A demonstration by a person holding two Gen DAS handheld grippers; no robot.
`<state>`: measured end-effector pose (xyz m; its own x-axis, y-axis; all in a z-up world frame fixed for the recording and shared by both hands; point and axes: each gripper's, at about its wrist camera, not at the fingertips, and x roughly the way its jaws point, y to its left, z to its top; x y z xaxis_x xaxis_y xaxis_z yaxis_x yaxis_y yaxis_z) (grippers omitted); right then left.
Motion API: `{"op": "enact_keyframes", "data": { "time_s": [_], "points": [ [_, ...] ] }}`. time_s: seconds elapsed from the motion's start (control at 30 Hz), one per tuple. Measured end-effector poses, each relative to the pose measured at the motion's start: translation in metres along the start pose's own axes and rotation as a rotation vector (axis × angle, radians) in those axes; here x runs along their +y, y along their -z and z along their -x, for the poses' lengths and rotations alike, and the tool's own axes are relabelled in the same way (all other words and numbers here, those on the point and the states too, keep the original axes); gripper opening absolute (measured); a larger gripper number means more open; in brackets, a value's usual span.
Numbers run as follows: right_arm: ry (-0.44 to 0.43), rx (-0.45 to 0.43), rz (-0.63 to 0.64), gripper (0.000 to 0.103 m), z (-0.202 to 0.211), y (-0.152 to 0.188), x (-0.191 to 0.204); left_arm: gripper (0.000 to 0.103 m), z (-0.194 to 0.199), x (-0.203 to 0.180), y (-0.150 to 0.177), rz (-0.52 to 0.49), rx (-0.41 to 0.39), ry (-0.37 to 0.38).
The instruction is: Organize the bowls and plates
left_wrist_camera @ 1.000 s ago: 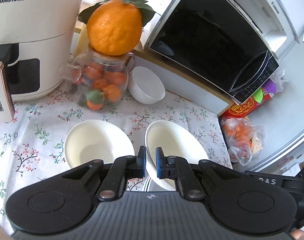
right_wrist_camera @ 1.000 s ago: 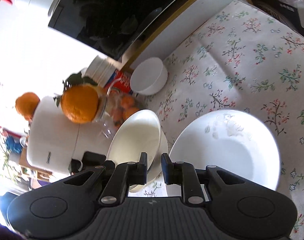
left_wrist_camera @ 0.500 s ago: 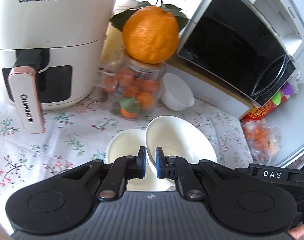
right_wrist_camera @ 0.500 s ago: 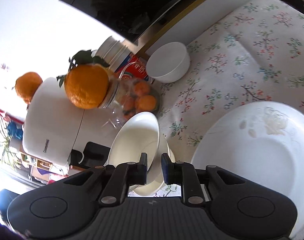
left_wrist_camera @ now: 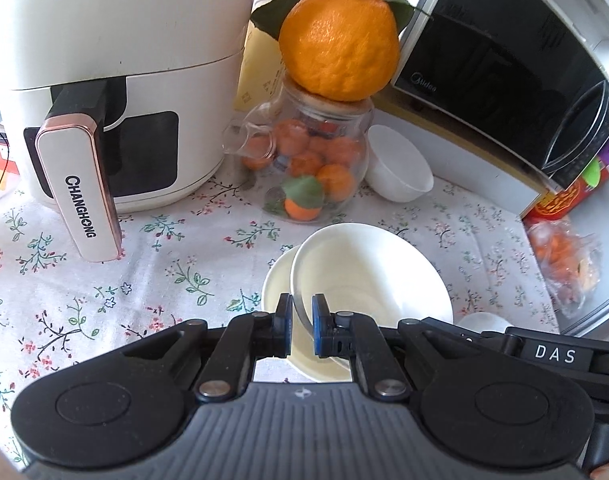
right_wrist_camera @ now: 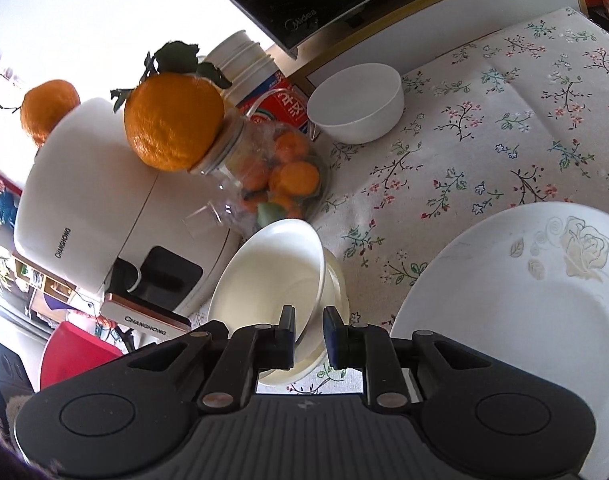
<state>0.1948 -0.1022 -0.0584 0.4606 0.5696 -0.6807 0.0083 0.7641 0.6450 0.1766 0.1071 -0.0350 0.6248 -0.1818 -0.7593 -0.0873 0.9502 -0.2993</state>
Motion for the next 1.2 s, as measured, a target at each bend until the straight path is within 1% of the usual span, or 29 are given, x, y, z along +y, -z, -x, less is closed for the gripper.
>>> {"op": "enact_keyframes", "data": {
  "time_s": [0.3,0.73,0.8,0.93,1.2],
  "points": [
    [0.005,0.015,0.012,0.016,-0.008,0.001,-0.002,0.009,-0.008,0.003,0.001,0.003,0.019,-0.032],
    [0.010,0.031,0.026,0.017,-0.013,0.004,-0.002,0.009,-0.015,0.003,0.002,-0.027,0.039,-0.072],
    [0.010,0.031,0.026,0.017,-0.013,0.004,-0.002,0.009,-0.015,0.003,0.002,-0.033,0.039,-0.080],
    [0.023,0.027,0.028,0.023,-0.011,0.003,-0.002,0.010,-0.016,0.004,0.001,-0.027,0.040,-0.081],
    [0.014,0.025,0.024,0.023,-0.010,0.003,-0.002,0.015,-0.014,0.005,0.001,-0.019,0.040,-0.079]
  ]
}}
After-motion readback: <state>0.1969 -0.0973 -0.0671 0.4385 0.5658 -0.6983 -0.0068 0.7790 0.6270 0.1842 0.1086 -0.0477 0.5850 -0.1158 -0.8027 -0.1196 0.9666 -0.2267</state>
